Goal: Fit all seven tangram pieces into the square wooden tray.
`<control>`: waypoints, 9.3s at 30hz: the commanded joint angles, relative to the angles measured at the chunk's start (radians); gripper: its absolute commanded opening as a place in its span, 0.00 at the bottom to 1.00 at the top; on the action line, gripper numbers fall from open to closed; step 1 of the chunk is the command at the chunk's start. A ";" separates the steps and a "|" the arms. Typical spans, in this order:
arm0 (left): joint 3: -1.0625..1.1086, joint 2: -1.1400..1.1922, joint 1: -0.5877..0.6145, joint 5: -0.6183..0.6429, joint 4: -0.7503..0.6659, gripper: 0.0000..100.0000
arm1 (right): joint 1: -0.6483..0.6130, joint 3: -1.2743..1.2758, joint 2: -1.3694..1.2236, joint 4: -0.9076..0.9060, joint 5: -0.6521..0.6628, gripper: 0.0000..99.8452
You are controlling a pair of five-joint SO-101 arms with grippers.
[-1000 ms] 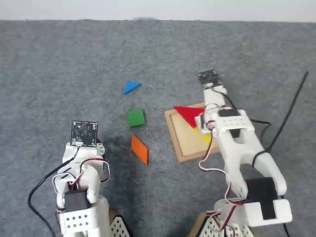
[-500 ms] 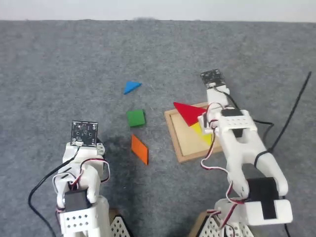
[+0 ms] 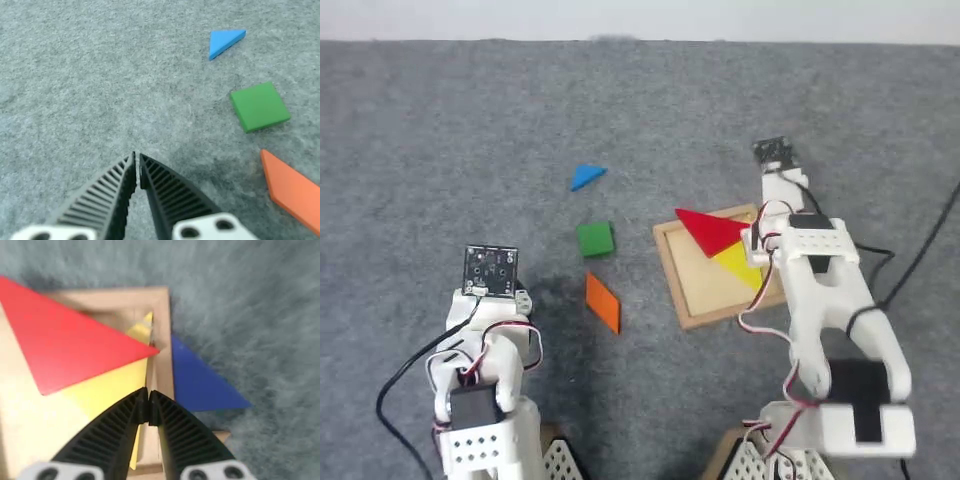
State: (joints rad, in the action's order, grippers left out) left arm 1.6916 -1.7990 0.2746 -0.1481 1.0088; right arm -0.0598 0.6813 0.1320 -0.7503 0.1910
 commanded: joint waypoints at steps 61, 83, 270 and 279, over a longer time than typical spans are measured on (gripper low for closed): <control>-0.008 -0.014 -0.009 -0.003 0.005 0.02 | -0.231 -0.993 -0.588 -0.394 -0.255 0.01; -0.008 -0.014 -0.009 -0.003 0.002 0.02 | -0.338 -1.068 -0.756 -0.452 -0.221 0.01; -0.008 -0.014 -0.006 -0.003 0.005 0.02 | -0.855 -0.146 -0.150 0.004 -0.034 0.28; -0.008 -0.015 -0.002 -0.003 0.002 0.02 | -0.886 -0.146 -0.213 0.004 -0.028 0.28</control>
State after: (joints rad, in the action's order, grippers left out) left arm 1.6916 -1.7990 0.2746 -0.1481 1.0088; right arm -0.9406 0.5677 -0.0798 -0.7656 0.1481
